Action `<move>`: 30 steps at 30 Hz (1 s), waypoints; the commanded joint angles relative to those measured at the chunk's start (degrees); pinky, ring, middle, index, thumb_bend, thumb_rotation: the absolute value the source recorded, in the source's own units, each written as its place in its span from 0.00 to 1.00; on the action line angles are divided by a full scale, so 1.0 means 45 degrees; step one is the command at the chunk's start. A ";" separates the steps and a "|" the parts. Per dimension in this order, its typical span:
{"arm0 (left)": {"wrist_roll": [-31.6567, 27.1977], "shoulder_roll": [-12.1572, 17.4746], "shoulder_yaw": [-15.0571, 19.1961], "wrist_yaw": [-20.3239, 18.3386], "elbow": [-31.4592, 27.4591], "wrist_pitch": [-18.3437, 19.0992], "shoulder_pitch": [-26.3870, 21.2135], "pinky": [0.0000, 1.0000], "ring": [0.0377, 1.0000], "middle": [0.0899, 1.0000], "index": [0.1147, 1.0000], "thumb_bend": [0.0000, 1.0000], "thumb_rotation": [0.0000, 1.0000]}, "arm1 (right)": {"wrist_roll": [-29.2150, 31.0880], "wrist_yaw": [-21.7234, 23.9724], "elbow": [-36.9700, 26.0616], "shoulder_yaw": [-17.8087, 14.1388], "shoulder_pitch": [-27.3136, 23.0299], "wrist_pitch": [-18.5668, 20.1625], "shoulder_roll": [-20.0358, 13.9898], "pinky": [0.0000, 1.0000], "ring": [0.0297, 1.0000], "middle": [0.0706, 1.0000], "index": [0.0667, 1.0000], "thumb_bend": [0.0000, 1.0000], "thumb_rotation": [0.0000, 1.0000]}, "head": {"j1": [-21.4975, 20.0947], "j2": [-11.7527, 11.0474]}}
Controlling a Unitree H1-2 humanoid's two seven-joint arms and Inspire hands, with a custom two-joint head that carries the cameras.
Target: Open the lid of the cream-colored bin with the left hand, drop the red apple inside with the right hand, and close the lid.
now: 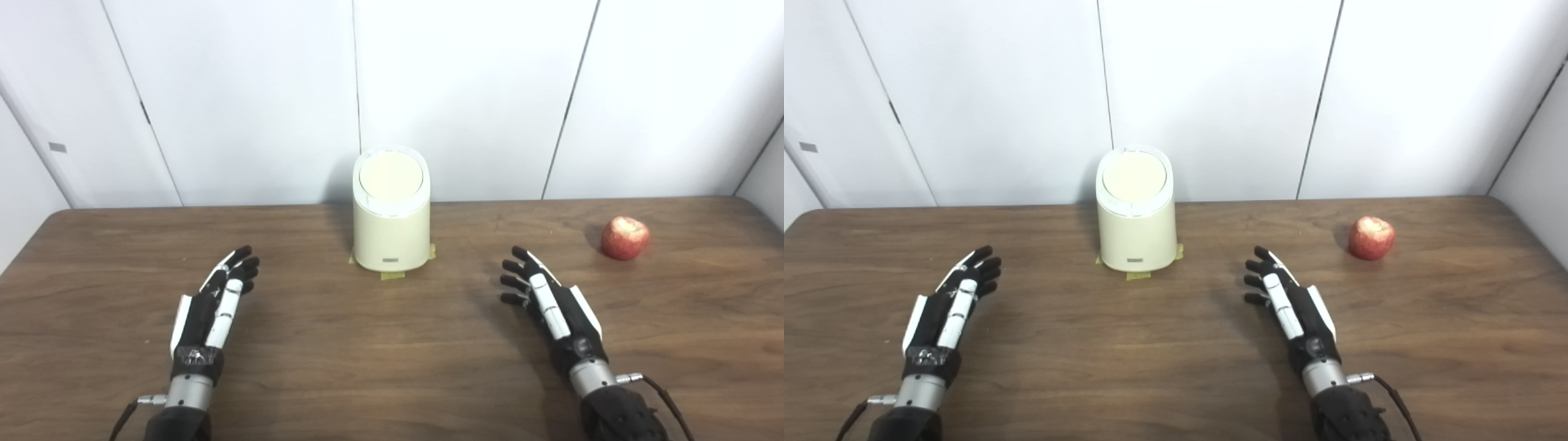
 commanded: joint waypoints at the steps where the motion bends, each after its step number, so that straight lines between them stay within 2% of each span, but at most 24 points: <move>1: 0.0116 0.0208 -0.0184 -0.0186 -0.0033 0.0211 -0.0217 0.86 0.86 0.86 0.91 0.47 0.70 | 0.0052 0.0003 -0.0044 -0.0028 -0.0515 -0.0477 0.0020 0.74 0.82 0.86 0.90 0.52 0.95 | -0.0005 -0.0004; 2: 0.0067 0.0280 -0.0224 -0.0257 -0.0241 0.0530 -0.0481 0.85 0.86 0.87 0.91 0.47 0.69 | 0.0055 -0.0018 -0.0006 -0.0050 -0.0528 -0.0492 0.0044 0.74 0.82 0.86 0.90 0.52 0.95 | 0.0007 -0.0050; 5: 0.0156 0.0358 -0.0297 -0.0195 -0.0796 0.1321 -0.1181 0.88 0.88 0.90 0.94 0.49 0.57 | 0.0090 -0.0053 0.0088 -0.0107 -0.0554 -0.0574 0.0089 0.74 0.83 0.86 0.90 0.51 0.95 | 0.0015 -0.0132; 8: 0.0932 0.0371 -0.0381 0.0258 -0.1274 0.1945 -0.1946 0.85 0.86 0.87 0.90 0.58 0.46 | 0.0131 -0.0036 0.0036 -0.0156 -0.0544 -0.0555 0.0121 0.75 0.83 0.86 0.90 0.51 0.94 | 0.0027 -0.0095; 10: 0.0752 0.0272 -0.0244 0.0321 -0.1369 0.2194 -0.2557 0.85 0.86 0.86 0.88 0.62 0.39 | 0.0117 -0.0045 0.0030 -0.0177 -0.0534 -0.0574 0.0124 0.75 0.83 0.86 0.90 0.50 0.94 | 0.0040 -0.0087; 12: 0.0688 0.0246 -0.0161 0.0360 -0.1362 0.2385 -0.3175 0.86 0.86 0.86 0.88 0.67 0.28 | 0.0111 -0.0041 0.0053 -0.0189 -0.0522 -0.0628 0.0116 0.75 0.83 0.86 0.90 0.50 0.94 | 0.0102 -0.0070; 15: 0.1178 0.0573 -0.0326 0.0317 -0.1136 0.2573 -0.4128 0.82 0.83 0.86 0.87 0.76 0.26 | 0.0107 -0.0014 0.0095 -0.0191 -0.0524 -0.0676 0.0091 0.75 0.84 0.86 0.90 0.50 0.94 | 0.0102 -0.0070; 18: 0.1291 0.0841 -0.0484 0.0123 -0.0836 0.2795 -0.4903 0.81 0.83 0.86 0.88 0.79 0.25 | 0.0114 0.0039 0.0136 -0.0172 -0.0524 -0.0730 0.0054 0.76 0.84 0.86 0.91 0.51 0.94 | 0.0151 -0.0081; 21: 0.1478 0.1086 -0.0721 -0.0091 -0.0495 0.3009 -0.5708 0.82 0.84 0.87 0.89 0.80 0.26 | 0.0072 0.0006 0.0159 -0.0167 -0.0541 -0.0733 0.0057 0.76 0.83 0.86 0.91 0.51 0.93 | 0.0163 -0.0085; 26: 0.1943 0.1360 -0.1178 -0.0290 0.0092 0.3269 -0.6839 0.75 0.83 0.86 0.89 0.83 0.27 | 0.0099 0.0014 0.0195 -0.0179 -0.0562 -0.0797 0.0071 0.75 0.83 0.86 0.90 0.51 0.93 | 0.0184 -0.0092; 30: 0.2292 0.1437 -0.1588 -0.0521 0.0379 0.3569 -0.7697 0.74 0.83 0.85 0.87 0.84 0.25 | 0.0109 0.0000 0.0093 -0.0190 -0.0531 -0.0777 0.0092 0.75 0.83 0.86 0.91 0.52 0.92 | 0.0091 -0.0055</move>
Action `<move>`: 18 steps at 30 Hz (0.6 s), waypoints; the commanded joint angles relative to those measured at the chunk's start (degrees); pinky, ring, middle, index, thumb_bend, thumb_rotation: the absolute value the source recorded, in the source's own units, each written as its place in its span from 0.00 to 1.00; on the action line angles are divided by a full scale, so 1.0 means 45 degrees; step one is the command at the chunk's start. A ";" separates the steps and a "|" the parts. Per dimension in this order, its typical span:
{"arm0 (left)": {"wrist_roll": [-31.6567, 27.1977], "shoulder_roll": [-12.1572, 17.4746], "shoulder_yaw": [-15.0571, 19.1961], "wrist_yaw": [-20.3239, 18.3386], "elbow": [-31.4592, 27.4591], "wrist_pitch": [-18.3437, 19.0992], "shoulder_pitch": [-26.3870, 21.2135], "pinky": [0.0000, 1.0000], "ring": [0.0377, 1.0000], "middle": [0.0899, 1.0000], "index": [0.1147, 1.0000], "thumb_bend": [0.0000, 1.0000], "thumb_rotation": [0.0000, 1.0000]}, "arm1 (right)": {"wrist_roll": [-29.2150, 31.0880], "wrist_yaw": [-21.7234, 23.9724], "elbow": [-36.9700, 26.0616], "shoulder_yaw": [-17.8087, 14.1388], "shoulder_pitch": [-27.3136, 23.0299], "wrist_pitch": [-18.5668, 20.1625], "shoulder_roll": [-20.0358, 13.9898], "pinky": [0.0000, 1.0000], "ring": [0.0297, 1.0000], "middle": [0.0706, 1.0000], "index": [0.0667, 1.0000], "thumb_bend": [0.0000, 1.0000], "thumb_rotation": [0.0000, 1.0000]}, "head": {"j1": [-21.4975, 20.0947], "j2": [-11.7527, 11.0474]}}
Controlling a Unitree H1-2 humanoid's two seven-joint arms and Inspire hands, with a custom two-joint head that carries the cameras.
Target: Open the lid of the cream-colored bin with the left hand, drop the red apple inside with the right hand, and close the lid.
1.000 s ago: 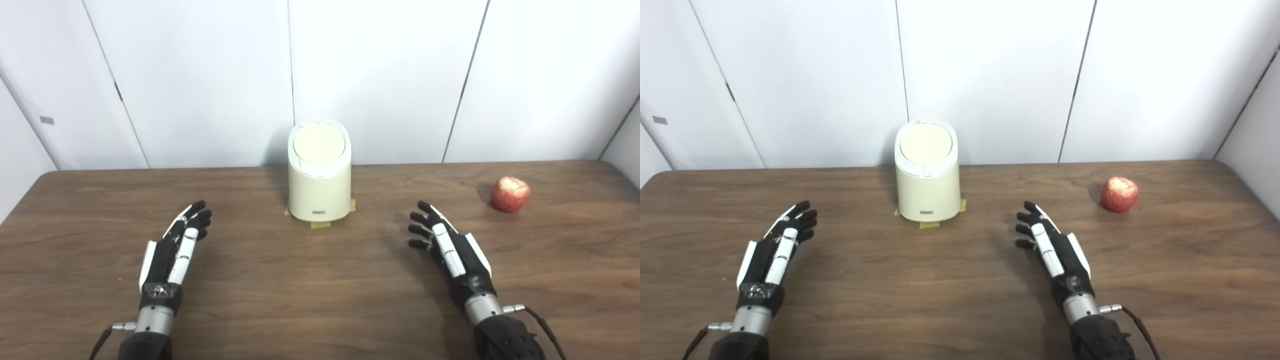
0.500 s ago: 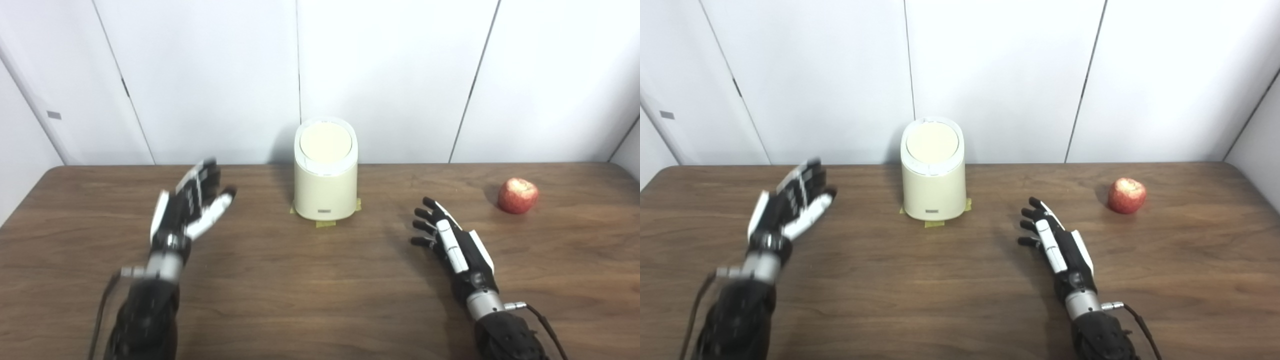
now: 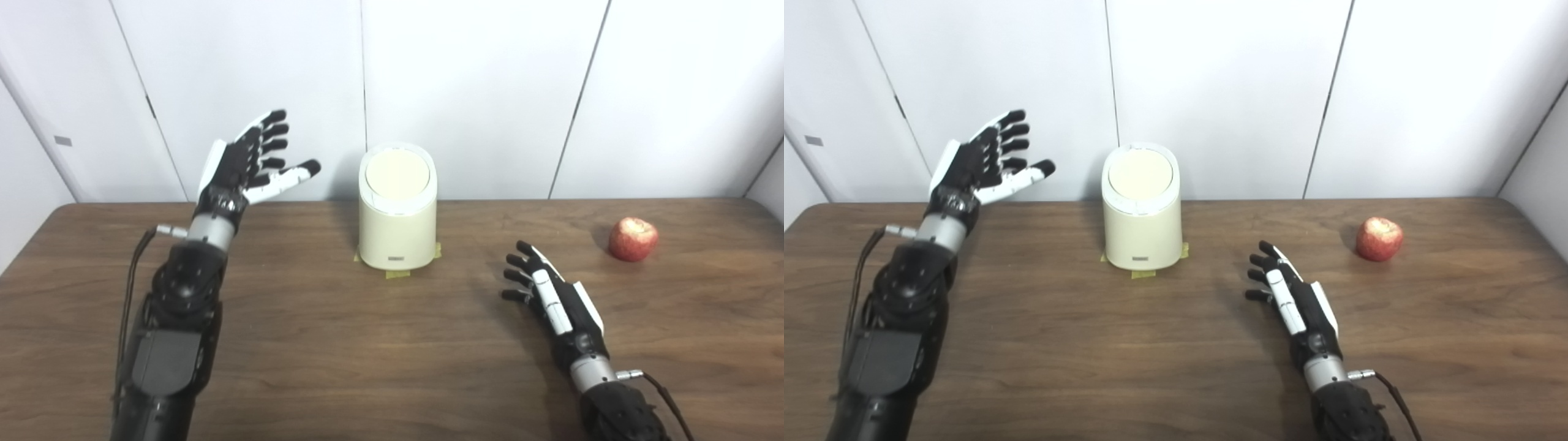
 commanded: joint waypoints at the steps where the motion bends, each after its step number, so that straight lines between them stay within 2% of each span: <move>1: 0.0297 0.0146 -0.0193 -0.0096 0.0008 -0.0021 -0.1225 0.75 0.83 0.85 0.87 0.84 0.25 | 0.0071 0.0006 -0.0278 -0.0030 -0.0410 -0.0297 0.0009 0.75 0.83 0.86 0.91 0.53 0.90 | -0.0049 0.0027; 5: 0.0588 0.0021 -0.0606 -0.0179 0.0400 0.0110 -0.1871 0.76 0.83 0.83 0.87 0.82 0.24 | 0.0163 -0.0008 -0.0598 -0.0080 -0.0316 -0.0166 0.0064 0.74 0.83 0.86 0.91 0.53 0.85 | -0.0098 0.0071; 12: 0.0758 -0.0121 -0.1150 -0.0453 0.1058 0.0179 -0.2572 0.79 0.84 0.84 0.86 0.81 0.19 | 0.0332 0.0011 -0.1216 -0.0094 -0.0165 -0.0061 0.0127 0.76 0.83 0.86 0.91 0.57 0.85 | -0.0108 0.0173; 18: 0.1292 -0.0112 -0.1711 -0.0774 0.1575 0.0399 -0.3234 0.77 0.84 0.84 0.86 0.85 0.15 | 0.0496 -0.0111 -0.1827 -0.0186 -0.0113 0.0326 0.0309 0.76 0.83 0.86 0.91 0.57 0.82 | -0.0132 0.0195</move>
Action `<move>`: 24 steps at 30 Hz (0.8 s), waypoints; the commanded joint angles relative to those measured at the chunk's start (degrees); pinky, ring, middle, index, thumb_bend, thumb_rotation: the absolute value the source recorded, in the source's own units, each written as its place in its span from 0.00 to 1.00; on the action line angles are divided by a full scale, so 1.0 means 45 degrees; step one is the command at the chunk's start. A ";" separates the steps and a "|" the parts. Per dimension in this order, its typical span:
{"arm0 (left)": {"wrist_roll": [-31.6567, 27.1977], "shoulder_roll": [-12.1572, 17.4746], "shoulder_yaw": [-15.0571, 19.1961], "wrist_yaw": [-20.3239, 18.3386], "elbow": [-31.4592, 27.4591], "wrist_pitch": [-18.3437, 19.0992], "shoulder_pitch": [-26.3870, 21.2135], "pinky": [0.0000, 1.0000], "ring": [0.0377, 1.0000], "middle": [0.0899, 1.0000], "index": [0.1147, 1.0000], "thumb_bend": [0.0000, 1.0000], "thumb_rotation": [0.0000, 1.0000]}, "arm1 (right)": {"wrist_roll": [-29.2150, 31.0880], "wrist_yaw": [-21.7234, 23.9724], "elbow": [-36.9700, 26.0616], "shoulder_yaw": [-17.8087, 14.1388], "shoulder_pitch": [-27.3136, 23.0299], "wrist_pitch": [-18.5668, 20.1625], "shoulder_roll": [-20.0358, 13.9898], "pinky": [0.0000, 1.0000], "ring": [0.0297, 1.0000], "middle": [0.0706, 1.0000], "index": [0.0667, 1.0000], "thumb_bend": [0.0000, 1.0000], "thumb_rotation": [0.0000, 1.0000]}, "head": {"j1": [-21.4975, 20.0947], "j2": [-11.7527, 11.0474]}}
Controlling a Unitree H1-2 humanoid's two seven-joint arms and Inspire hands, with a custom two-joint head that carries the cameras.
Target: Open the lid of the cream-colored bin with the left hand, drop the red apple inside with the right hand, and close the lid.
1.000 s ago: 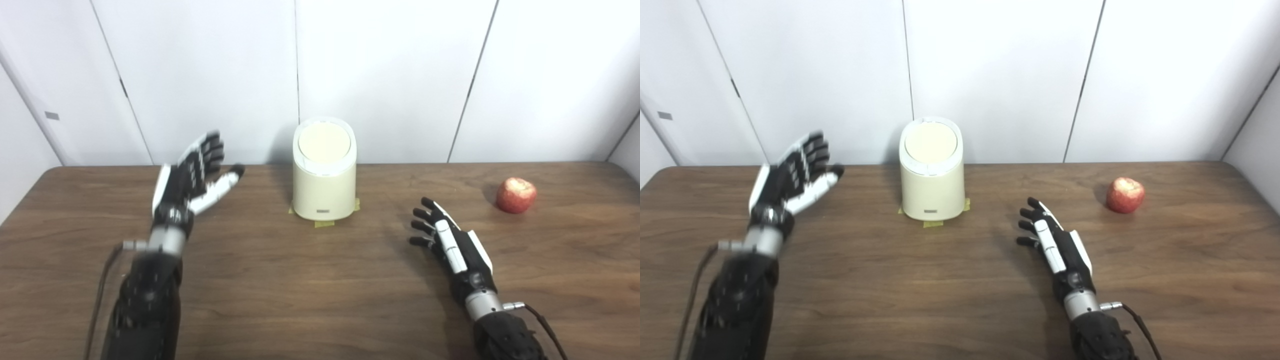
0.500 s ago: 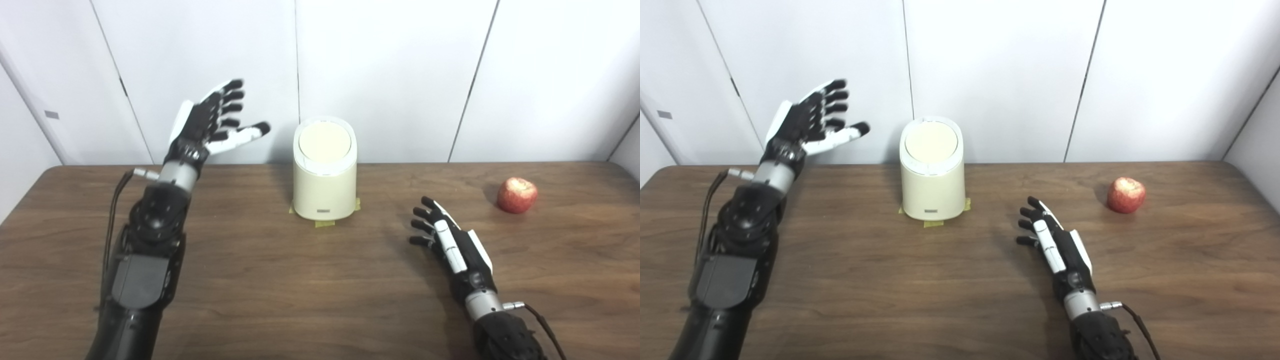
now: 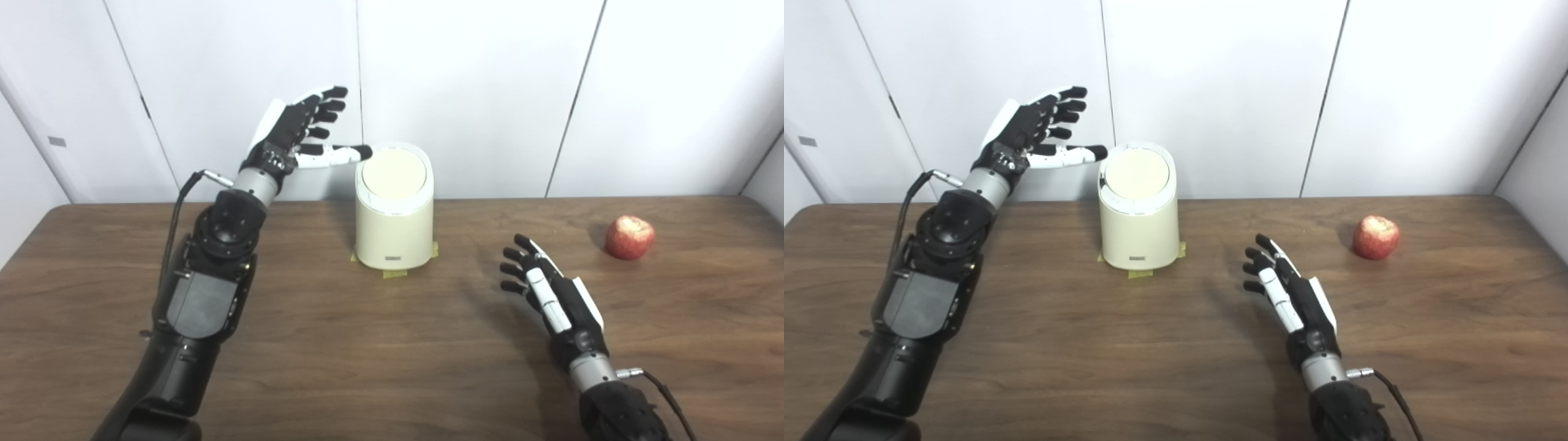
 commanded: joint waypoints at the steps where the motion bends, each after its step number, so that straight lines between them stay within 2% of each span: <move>1: 0.0363 0.0088 -0.0137 -0.0019 -0.0075 -0.0169 -0.1204 0.76 0.83 0.84 0.86 0.86 0.14 | 0.0046 -0.0128 -0.0638 -0.0096 -0.0371 -0.0094 0.0063 0.76 0.83 0.87 0.91 0.56 0.82 | -0.0025 0.0000; 4: 0.0621 0.0112 -0.0366 -0.0127 0.0205 -0.0309 -0.1399 0.74 0.82 0.84 0.85 0.87 0.12 | 0.0215 -0.0120 -0.0880 -0.0178 -0.0375 0.0014 0.0163 0.75 0.84 0.88 0.92 0.53 0.81 | -0.0053 -0.0015; 7: 0.0816 0.0130 -0.0594 -0.0253 0.0441 -0.0472 -0.1538 0.73 0.82 0.84 0.85 0.88 0.10 | 0.0361 -0.0098 -0.1107 -0.0249 -0.0366 0.0115 0.0218 0.79 0.87 0.90 0.94 0.51 0.81 | -0.0081 -0.0003; 11: 0.1024 0.0122 -0.0880 -0.0463 0.0689 -0.0599 -0.1642 0.74 0.82 0.84 0.86 0.89 0.09 | 0.0440 -0.0072 -0.1410 -0.0293 -0.0353 0.0223 0.0228 0.82 0.89 0.92 0.95 0.52 0.83 | -0.0081 -0.0020; 17: 0.1456 0.0142 -0.1255 -0.0568 0.1225 -0.0912 -0.1858 0.73 0.83 0.84 0.86 0.90 0.11 | 0.0523 -0.0063 -0.1756 -0.0315 -0.0354 0.0404 0.0243 0.82 0.89 0.92 0.95 0.55 0.84 | -0.0101 -0.0003; 20: 0.1889 0.0224 -0.1556 -0.0677 0.1382 -0.0928 -0.2031 0.73 0.83 0.84 0.86 0.91 0.10 | 0.0485 -0.0058 -0.1799 -0.0286 -0.0329 0.0349 0.0210 0.82 0.89 0.92 0.95 0.56 0.85 | -0.0103 0.0001; 24: 0.2967 0.0456 -0.2329 -0.0747 0.1634 -0.1089 -0.2341 0.79 0.83 0.83 0.86 0.90 0.09 | 0.0492 -0.0059 -0.1848 -0.0281 -0.0290 0.0304 0.0189 0.81 0.88 0.91 0.94 0.56 0.86 | -0.0101 0.0016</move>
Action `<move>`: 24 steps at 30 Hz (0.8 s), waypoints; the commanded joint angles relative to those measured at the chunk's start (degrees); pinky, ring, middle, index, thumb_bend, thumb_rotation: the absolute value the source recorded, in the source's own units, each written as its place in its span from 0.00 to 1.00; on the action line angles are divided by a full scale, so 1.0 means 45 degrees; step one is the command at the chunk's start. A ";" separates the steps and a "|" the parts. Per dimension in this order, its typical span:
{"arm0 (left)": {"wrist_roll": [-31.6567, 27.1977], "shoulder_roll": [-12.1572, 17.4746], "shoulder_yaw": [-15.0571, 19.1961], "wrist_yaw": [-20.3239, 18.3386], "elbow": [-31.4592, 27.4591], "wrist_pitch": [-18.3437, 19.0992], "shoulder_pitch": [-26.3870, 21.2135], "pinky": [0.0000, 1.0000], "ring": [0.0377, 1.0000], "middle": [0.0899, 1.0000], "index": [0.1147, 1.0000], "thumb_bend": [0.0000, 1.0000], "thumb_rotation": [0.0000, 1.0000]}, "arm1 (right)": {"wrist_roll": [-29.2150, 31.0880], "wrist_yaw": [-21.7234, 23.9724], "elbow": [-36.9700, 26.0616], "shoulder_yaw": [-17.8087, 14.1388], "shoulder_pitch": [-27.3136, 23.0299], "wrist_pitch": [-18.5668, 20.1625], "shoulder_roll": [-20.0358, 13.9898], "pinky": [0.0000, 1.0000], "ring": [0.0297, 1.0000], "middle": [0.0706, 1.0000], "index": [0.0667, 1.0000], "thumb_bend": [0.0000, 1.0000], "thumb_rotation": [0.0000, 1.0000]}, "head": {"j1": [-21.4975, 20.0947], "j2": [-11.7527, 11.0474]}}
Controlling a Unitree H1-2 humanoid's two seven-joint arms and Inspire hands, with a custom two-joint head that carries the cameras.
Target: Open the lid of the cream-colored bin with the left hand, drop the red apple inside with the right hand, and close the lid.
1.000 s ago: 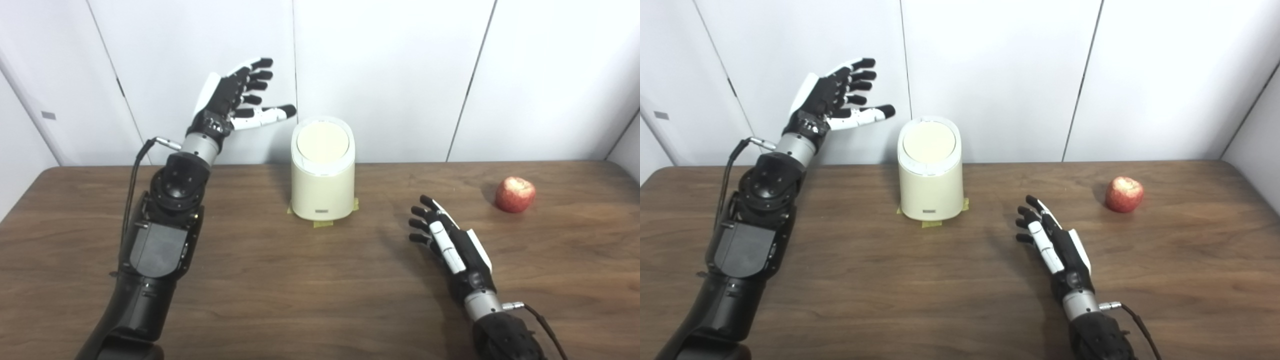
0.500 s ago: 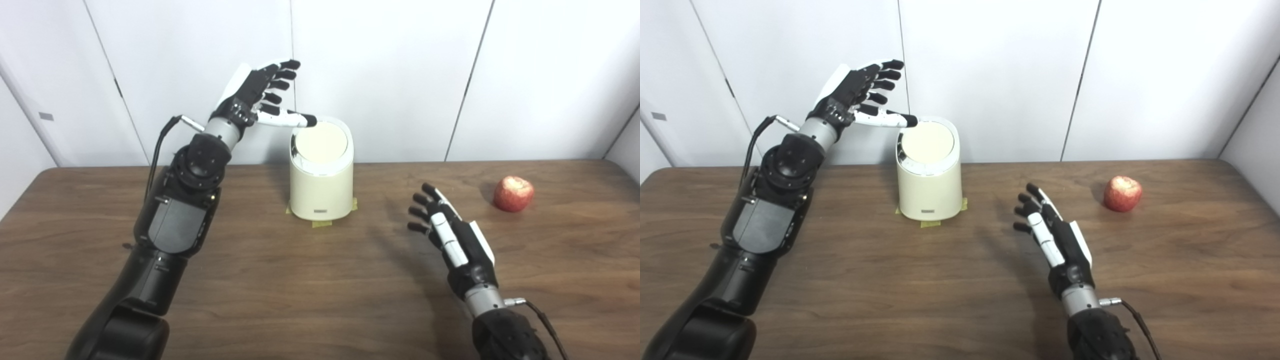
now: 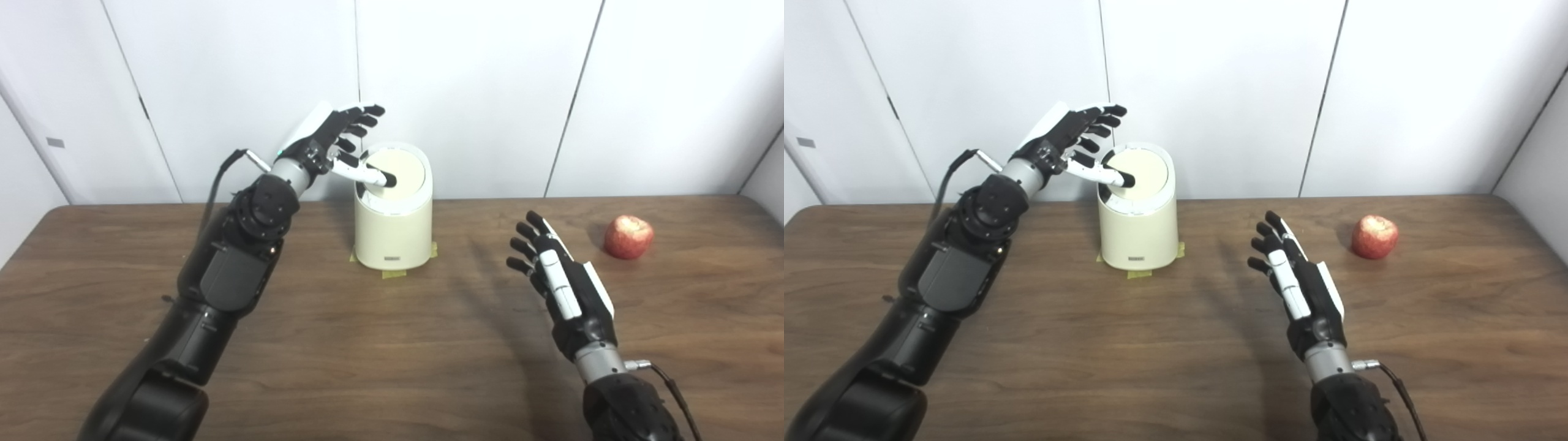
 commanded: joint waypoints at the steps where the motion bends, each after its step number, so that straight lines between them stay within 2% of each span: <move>1: 0.0722 0.0241 -0.0183 0.0192 -0.0042 -0.0463 -0.1119 0.77 0.83 0.82 0.85 0.90 0.08 | 0.0029 -0.0025 -0.0498 -0.0028 -0.0310 -0.0283 -0.0013 0.81 0.88 0.91 0.94 0.57 0.86 | -0.0025 0.0016; 11: 0.1653 0.0056 -0.0483 0.0393 0.0638 -0.0913 -0.1346 0.73 0.82 0.81 0.84 0.89 0.05 | 0.0013 -0.0050 -0.0539 0.0002 -0.0291 -0.0278 0.0033 0.81 0.88 0.91 0.94 0.58 0.86 | -0.0125 0.0016; 19: 0.2123 -0.0293 -0.0587 0.1095 0.2022 -0.1685 -0.1809 0.69 0.80 0.80 0.82 0.89 0.01 | 0.0005 -0.0162 -0.0601 -0.0021 -0.0257 -0.0224 0.0131 0.81 0.88 0.91 0.94 0.58 0.85 | -0.0260 0.0034; 24: 0.2248 -0.0395 -0.0670 0.1191 0.2446 -0.1983 -0.2012 0.69 0.79 0.80 0.82 0.88 0.00 | -0.0010 -0.0211 -0.0547 -0.0055 -0.0264 -0.0244 0.0116 0.81 0.87 0.90 0.94 0.57 0.85 | -0.0245 0.0046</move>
